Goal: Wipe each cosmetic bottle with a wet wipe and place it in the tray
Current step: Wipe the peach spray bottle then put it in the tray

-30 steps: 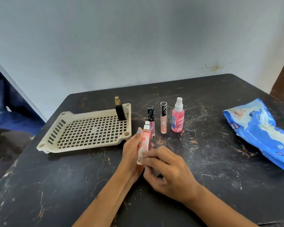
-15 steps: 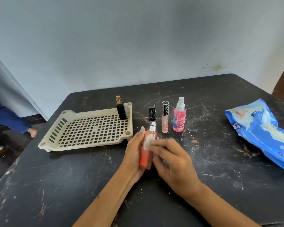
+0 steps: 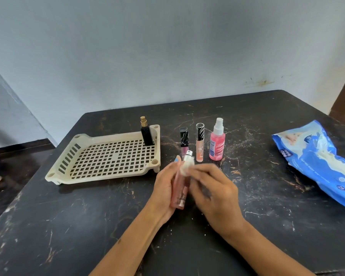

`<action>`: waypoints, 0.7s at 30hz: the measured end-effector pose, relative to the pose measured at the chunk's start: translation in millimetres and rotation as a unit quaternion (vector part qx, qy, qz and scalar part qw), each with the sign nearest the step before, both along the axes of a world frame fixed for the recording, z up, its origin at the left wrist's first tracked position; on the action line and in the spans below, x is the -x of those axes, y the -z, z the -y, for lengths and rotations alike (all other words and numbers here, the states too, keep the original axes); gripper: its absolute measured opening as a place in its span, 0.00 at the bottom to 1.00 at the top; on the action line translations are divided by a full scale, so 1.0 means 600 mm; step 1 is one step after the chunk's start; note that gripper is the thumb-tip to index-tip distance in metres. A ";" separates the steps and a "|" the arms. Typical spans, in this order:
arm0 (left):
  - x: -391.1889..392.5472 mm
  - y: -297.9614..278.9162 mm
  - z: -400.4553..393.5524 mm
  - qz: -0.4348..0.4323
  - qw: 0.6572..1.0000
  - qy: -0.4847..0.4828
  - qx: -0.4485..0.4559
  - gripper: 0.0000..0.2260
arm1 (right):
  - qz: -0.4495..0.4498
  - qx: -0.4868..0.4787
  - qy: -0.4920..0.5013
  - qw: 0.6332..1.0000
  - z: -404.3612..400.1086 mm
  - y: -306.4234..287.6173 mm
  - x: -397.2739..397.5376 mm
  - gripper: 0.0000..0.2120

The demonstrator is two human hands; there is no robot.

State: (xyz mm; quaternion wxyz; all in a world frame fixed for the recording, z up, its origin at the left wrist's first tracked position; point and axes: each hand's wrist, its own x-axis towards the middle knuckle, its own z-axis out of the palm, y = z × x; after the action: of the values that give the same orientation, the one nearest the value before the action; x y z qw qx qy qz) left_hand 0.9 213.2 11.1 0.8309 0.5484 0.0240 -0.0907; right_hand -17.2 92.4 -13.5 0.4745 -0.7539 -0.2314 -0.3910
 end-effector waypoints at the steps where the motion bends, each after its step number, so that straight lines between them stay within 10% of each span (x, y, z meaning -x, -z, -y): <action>1: 0.003 -0.002 0.001 0.014 1.000 0.000 -0.022 0.21 | -0.017 -0.026 0.013 0.999 0.003 -0.002 -0.005 0.10; 21: 0.005 -0.002 0.005 0.046 0.999 -0.019 0.001 0.12 | -0.008 -0.013 0.025 1.000 0.003 -0.001 -0.007 0.09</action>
State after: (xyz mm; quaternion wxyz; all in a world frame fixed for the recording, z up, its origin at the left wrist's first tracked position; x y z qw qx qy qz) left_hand -2.1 210.4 12.3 0.8331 0.5509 -0.0034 -0.0494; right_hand -13.2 90.5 -12.9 0.4766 -0.7561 -0.2037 -0.3996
